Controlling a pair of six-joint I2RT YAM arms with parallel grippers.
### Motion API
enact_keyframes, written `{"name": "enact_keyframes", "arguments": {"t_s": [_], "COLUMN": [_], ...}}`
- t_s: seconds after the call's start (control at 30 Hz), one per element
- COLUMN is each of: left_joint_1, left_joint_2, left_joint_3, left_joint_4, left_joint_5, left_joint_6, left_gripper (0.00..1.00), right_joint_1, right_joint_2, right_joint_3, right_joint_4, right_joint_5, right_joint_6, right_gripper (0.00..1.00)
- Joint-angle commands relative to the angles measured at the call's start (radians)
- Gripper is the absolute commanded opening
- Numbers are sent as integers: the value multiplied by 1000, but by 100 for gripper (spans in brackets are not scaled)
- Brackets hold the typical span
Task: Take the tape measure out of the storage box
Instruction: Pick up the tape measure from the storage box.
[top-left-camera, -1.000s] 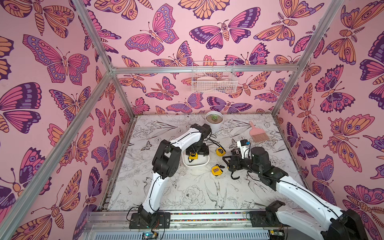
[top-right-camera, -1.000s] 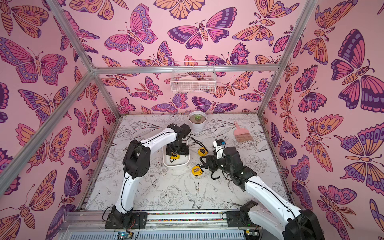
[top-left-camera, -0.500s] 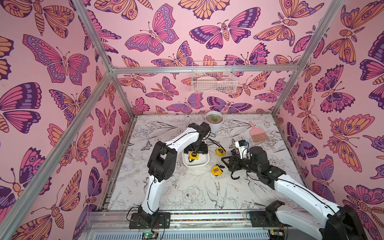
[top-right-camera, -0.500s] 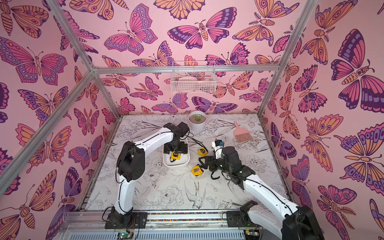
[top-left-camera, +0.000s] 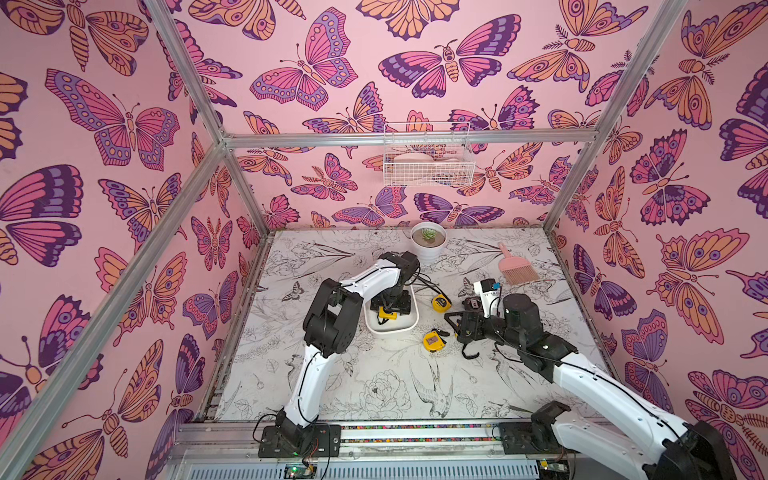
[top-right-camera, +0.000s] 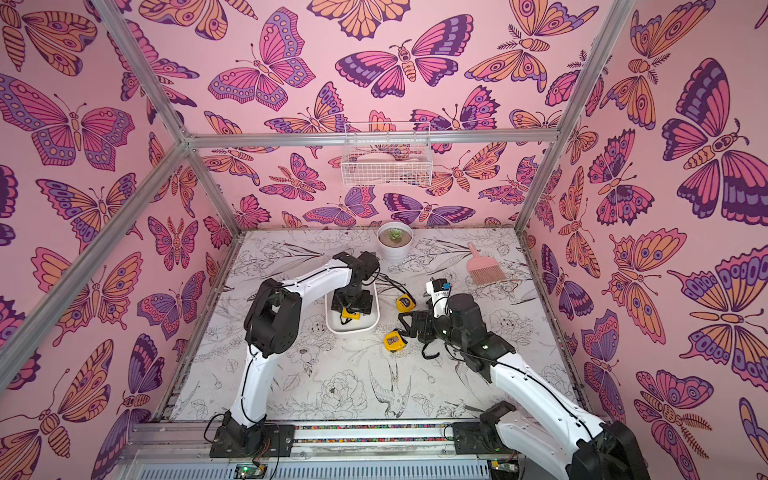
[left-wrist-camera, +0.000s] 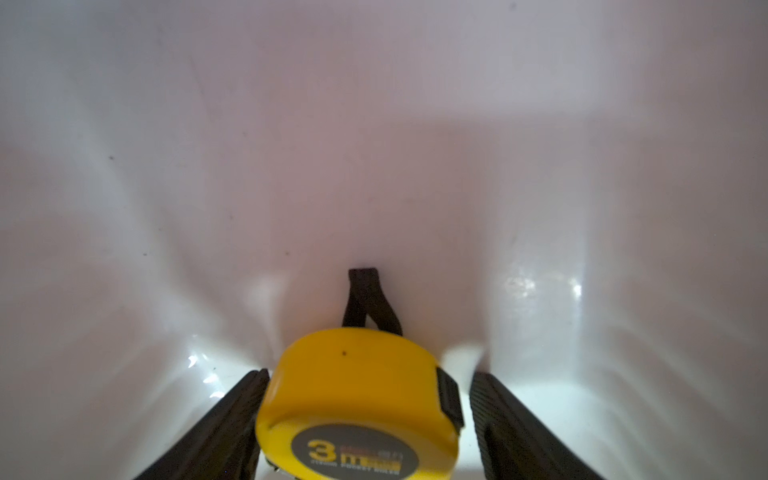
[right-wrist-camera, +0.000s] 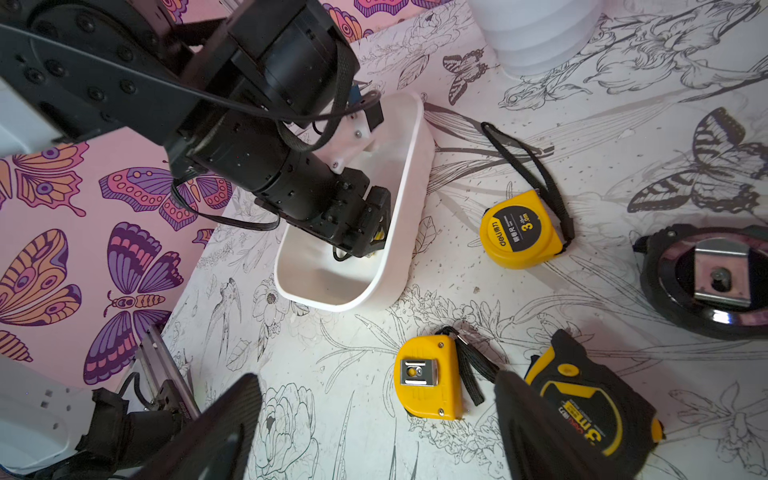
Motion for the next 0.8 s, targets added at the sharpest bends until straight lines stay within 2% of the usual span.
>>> {"name": "enact_keyframes", "arguments": {"t_s": [0.0,0.17,0.33,0.5,0.67,0.77], "left_joint_1": [9,9,7,20,22,15], "left_joint_2": [13,-17,-136,-256,-274,-283], "left_joint_3": [-32,-36,-28,-7,40,48], "left_joint_4": [14,14,10,11,10,11], "left_joint_5": [4,19,75,163,288,323], "left_joint_6": [17,9,-45,-130,-173,-194], "left_gripper": [69,49,38,37,37,37], "right_joint_1": [-5,-4,-5,-7,-5,-4], "right_joint_2": [-9,-8,13,78,225,302], "right_joint_3": [3,1,-49,-99,-62,-33], "right_joint_4": [2,3,100,305,468,567], "right_joint_5": [12,5,-25,-69,-139,-161], "right_joint_6": [7,11,68,136,150,165], "right_gripper": [91,92,92,92,92,92]}}
